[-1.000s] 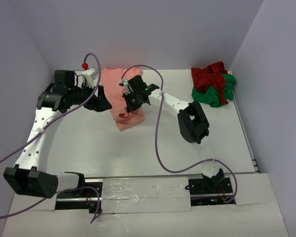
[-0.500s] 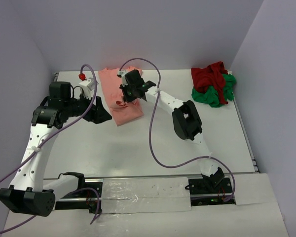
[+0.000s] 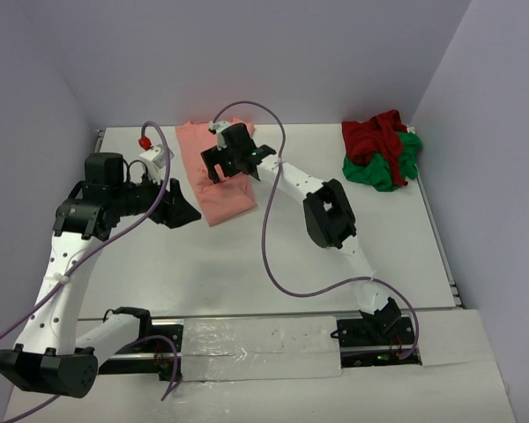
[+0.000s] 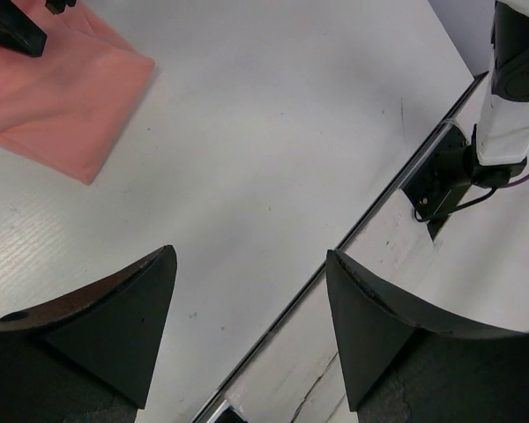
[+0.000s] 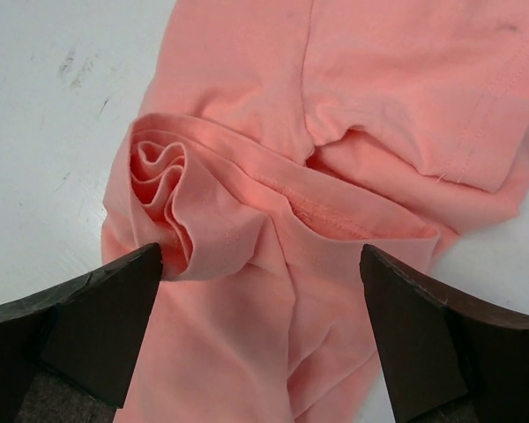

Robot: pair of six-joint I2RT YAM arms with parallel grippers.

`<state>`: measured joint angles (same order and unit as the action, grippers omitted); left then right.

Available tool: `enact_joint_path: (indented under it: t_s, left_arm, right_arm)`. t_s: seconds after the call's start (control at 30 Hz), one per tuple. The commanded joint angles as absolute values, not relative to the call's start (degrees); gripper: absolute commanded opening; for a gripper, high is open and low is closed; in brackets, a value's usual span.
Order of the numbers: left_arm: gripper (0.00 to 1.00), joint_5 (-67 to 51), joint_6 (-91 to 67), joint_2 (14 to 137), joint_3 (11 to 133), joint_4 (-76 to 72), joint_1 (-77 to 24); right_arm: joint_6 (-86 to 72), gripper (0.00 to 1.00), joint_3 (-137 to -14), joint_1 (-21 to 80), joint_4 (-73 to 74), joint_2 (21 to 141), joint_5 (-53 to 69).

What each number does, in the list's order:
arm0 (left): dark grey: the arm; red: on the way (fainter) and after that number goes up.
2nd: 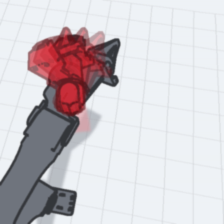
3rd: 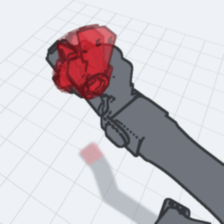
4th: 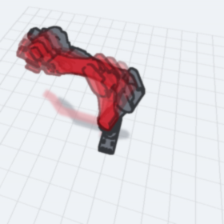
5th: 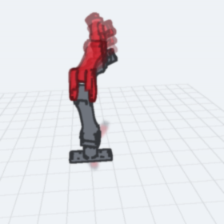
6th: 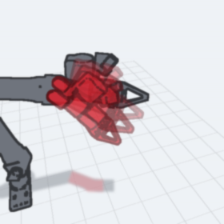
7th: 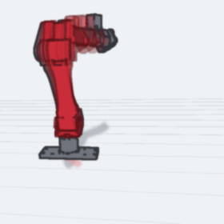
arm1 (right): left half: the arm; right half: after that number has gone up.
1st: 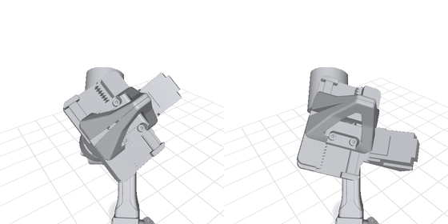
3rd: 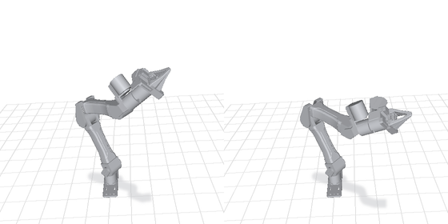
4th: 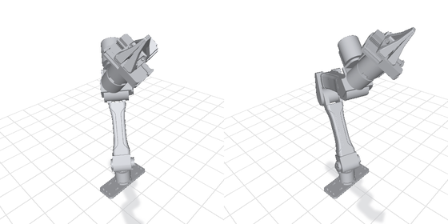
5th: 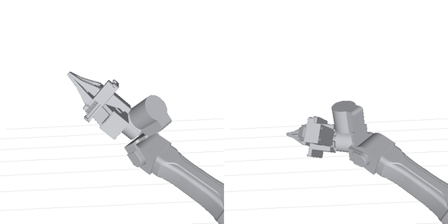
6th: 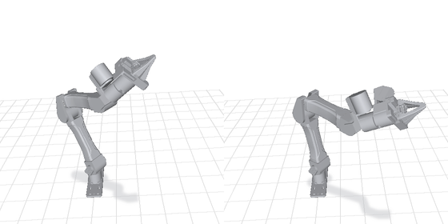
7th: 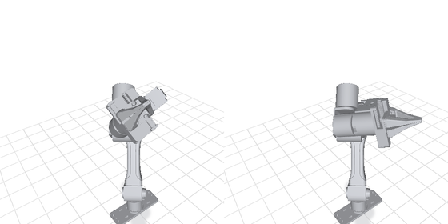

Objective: Fold and stack the t-shirts
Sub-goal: Fold the tshirt

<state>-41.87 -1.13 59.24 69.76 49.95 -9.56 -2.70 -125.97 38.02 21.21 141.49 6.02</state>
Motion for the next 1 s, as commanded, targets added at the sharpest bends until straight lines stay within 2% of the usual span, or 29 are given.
enact_joint_path:
  t_s: [0.0, 0.13, 0.43, 0.5, 0.67, 0.83, 0.97]
  left_arm:
    - [0.78, -43.42, -1.58, 58.28, 68.65, 47.38, -8.97]
    - [0.78, -43.95, -2.02, 57.04, 67.86, 46.59, -8.09]
    - [0.79, -44.99, -2.64, 53.70, 64.34, 44.21, -6.24]
    - [0.79, -44.91, -2.99, 53.44, 63.99, 43.77, -6.07]
    - [0.79, -41.85, -3.78, 54.58, 62.93, 41.40, -5.98]
    - [0.79, -38.24, -3.69, 63.70, 65.30, 42.26, -9.22]
    - [0.76, -36.56, -3.25, 71.79, 66.19, 43.51, -10.28]
  right_arm:
    - [-1.94, 1.00, -124.03, 38.23, 19.34, 136.15, 5.98]
    - [-1.93, 1.00, -114.55, 38.58, 16.09, 128.95, 5.80]
    - [-2.55, 1.00, -104.34, 39.28, 15.64, 116.46, 7.90]
    - [-2.99, 0.99, -104.41, 39.55, 16.69, 116.54, 8.52]
    - [-4.83, 0.85, -106.96, 39.73, 19.95, 119.70, 9.58]
    - [-6.23, 0.89, -110.74, 39.73, 27.40, 122.25, 11.60]
    - [-6.33, 0.90, -107.95, 39.82, 32.78, 120.59, 10.38]
